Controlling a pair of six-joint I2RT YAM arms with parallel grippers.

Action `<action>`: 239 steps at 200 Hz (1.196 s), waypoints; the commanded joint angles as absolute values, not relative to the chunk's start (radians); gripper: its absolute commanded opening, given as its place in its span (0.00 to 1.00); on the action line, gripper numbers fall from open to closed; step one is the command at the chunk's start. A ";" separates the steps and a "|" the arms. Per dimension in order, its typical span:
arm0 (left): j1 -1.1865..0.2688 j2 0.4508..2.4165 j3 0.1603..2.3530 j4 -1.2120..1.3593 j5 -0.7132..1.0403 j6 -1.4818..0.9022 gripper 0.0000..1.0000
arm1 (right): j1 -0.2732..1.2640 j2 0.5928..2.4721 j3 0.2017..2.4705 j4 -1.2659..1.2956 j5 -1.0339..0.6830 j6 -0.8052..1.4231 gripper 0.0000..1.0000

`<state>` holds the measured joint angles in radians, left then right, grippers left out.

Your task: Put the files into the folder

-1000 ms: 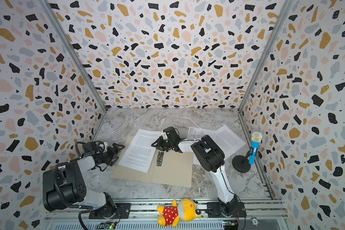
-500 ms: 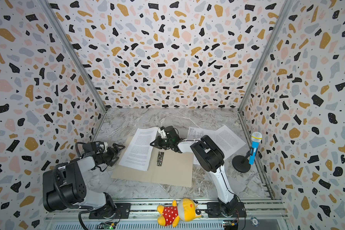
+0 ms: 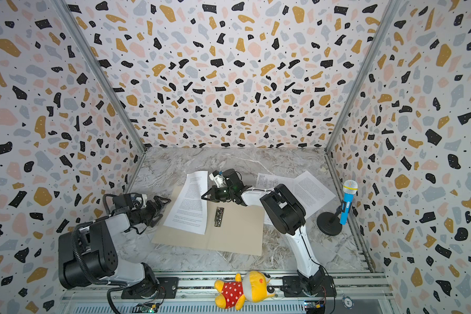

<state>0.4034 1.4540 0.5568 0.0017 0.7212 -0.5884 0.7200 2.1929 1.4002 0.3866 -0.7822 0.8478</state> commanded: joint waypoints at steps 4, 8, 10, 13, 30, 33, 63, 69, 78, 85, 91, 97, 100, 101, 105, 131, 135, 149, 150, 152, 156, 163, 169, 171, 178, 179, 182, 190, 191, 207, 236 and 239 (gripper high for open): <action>0.406 1.466 0.557 -0.011 0.739 -0.589 0.98 | 0.711 2.190 1.428 0.353 -0.832 0.808 0.00; 0.406 1.466 0.558 -0.011 0.739 -0.591 0.98 | 0.710 2.191 1.429 0.355 -0.837 0.807 0.00; 0.406 1.466 0.557 -0.011 0.739 -0.591 0.98 | 0.710 2.191 1.429 0.354 -0.840 0.807 0.00; 0.406 1.466 0.557 -0.011 0.739 -0.591 0.98 | 0.710 2.193 1.431 0.353 -0.844 0.807 0.00; 0.406 1.467 0.558 -0.010 0.738 -0.593 0.98 | 0.713 2.201 1.438 0.361 -0.871 0.816 0.00; 0.407 1.467 0.557 -0.009 0.738 -0.591 0.98 | 0.713 2.203 1.440 0.363 -0.878 0.818 0.00; 0.407 1.466 0.557 -0.011 0.738 -0.589 0.98 | 0.713 2.216 1.443 0.370 -0.907 0.822 0.00; 0.407 1.465 0.556 -0.011 0.738 -0.590 0.99 | 0.713 2.220 1.447 0.370 -0.911 0.822 0.00; 0.406 1.467 0.556 -0.010 0.738 -0.589 0.98 | 0.717 2.230 1.460 0.365 -0.915 0.825 0.00; 0.406 1.468 0.556 -0.009 0.739 -0.590 0.98 | 0.719 2.239 1.472 0.367 -0.924 0.826 0.00; 0.406 1.468 0.558 -0.009 0.741 -0.591 0.98 | 0.722 2.244 1.481 0.361 -0.930 0.824 0.00; 0.407 1.468 0.558 -0.009 0.741 -0.590 0.98 | 0.726 2.248 1.490 0.356 -0.928 0.819 0.00; 0.407 1.468 0.558 -0.010 0.741 -0.590 0.98 | 0.727 2.250 1.493 0.352 -0.928 0.817 0.00; 0.407 1.467 0.558 -0.009 0.741 -0.590 0.98 | 0.728 2.250 1.493 0.352 -0.929 0.816 0.00; 0.407 1.468 0.559 -0.009 0.741 -0.591 0.98 | 0.730 2.253 1.497 0.351 -0.929 0.814 0.00; 0.406 1.468 0.558 -0.009 0.742 -0.590 0.98 | 0.734 2.269 1.505 0.376 -0.947 0.834 0.00; 0.407 1.470 0.558 -0.008 0.742 -0.591 0.99 | 0.735 2.271 1.505 0.383 -0.949 0.837 0.00; 0.406 1.470 0.558 -0.009 0.743 -0.591 0.98 | 0.738 2.275 1.506 0.393 -0.951 0.846 0.00; 0.406 1.470 0.558 -0.009 0.743 -0.591 0.98 | 0.739 2.275 1.506 0.393 -0.951 0.846 0.00; 0.406 1.471 0.558 -0.008 0.742 -0.591 0.98 | 0.739 2.275 1.506 0.394 -0.953 0.847 0.00; 0.406 1.470 0.558 -0.008 0.742 -0.591 0.98 | 0.741 2.276 1.506 0.398 -0.955 0.850 0.00; 0.406 1.471 0.558 -0.007 0.742 -0.591 0.98 | 0.744 2.278 1.506 0.403 -0.963 0.852 0.00; 0.406 1.472 0.558 -0.007 0.742 -0.591 0.99 | 0.745 2.282 1.508 0.406 -0.969 0.853 0.00; 0.406 1.471 0.557 -0.007 0.742 -0.591 0.98 | 0.746 2.282 1.508 0.406 -0.972 0.853 0.00; 0.406 1.472 0.559 -0.008 0.742 -0.591 0.98 | 0.748 2.288 1.510 0.406 -0.981 0.851 0.00; 0.406 1.472 0.560 -0.008 0.742 -0.591 0.98 | 0.747 2.288 1.510 0.406 -0.983 0.850 0.00; 0.406 1.472 0.560 -0.007 0.742 -0.591 0.98 | 0.747 2.287 1.510 0.406 -0.988 0.849 0.00; 0.406 1.472 0.560 -0.007 0.744 -0.591 0.98 | 0.745 2.287 1.509 0.395 -0.997 0.840 0.00; 0.406 1.472 0.560 -0.007 0.744 -0.591 0.98 | 0.744 2.288 1.509 0.393 -0.998 0.838 0.00; 0.406 1.470 0.561 -0.009 0.745 -0.590 0.98 | 0.735 2.281 1.507 0.337 -1.001 0.796 0.00; 0.406 1.470 0.557 -0.008 0.742 -0.591 0.98 | 0.717 2.276 1.500 0.254 -0.926 0.791 0.07; 0.406 1.471 0.557 -0.007 0.742 -0.591 0.98 | 0.716 2.278 1.501 0.247 -0.921 0.791 0.10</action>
